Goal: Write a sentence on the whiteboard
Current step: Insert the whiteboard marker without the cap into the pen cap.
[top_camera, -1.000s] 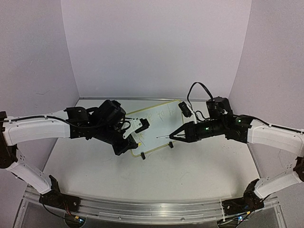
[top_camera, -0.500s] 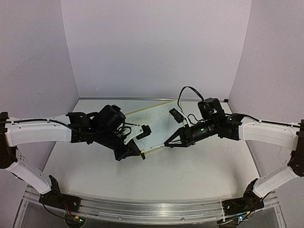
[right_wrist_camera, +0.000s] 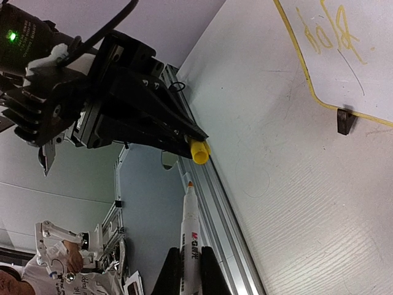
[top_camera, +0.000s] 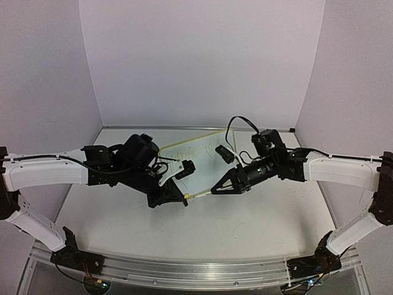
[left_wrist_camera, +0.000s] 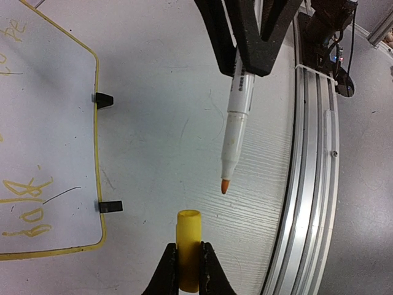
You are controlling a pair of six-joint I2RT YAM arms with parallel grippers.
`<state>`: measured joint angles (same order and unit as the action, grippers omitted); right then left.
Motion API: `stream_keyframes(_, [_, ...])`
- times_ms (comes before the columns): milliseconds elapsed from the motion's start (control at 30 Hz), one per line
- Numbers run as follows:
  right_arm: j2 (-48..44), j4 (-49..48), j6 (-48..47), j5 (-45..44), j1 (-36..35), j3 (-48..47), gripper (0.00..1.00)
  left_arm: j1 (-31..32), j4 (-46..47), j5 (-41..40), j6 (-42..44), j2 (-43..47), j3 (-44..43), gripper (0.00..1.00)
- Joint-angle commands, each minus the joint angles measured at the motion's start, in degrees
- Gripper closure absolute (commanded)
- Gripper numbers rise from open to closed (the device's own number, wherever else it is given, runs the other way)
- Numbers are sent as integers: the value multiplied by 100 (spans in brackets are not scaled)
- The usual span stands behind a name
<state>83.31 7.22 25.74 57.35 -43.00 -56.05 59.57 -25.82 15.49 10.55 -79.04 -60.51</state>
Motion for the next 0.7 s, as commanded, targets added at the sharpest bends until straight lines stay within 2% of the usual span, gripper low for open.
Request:
stream_keyframes(0, [-33,-134,-99,154,10,-198,100,19,209,227,11,185,3,100])
stream_keyframes(667, [251,-306,-34,303,20,-352,100,26,201,363,5,113,-32,100])
